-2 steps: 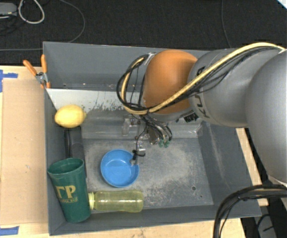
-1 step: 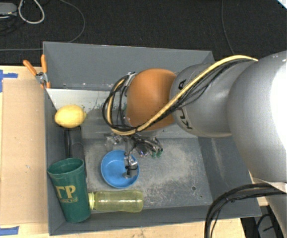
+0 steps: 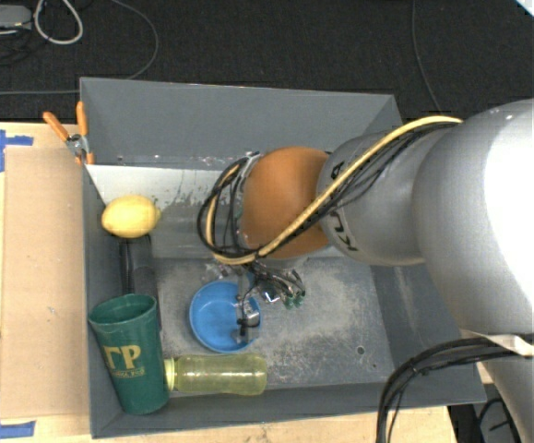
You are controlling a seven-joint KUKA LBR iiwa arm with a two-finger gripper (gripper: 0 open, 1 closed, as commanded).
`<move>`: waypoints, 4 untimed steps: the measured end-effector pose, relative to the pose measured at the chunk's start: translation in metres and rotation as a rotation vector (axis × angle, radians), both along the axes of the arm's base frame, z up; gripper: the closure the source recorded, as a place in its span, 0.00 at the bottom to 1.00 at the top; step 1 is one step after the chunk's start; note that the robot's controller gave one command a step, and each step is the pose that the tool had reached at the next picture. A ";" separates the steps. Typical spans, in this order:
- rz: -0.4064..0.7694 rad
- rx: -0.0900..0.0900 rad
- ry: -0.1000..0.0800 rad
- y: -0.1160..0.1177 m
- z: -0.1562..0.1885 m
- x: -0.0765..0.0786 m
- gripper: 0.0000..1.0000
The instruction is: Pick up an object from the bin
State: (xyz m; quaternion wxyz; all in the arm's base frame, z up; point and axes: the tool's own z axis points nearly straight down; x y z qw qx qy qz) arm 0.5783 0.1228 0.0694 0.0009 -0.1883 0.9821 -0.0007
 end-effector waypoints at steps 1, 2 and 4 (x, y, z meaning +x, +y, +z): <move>0.135 0.003 0.001 0.011 0.001 -0.006 1.00; 0.135 0.003 0.001 0.011 0.001 -0.006 1.00; 0.133 0.002 0.007 0.011 0.017 -0.007 1.00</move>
Offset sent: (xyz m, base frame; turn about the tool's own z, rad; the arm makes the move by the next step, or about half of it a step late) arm 0.0000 0.0000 0.0000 0.0000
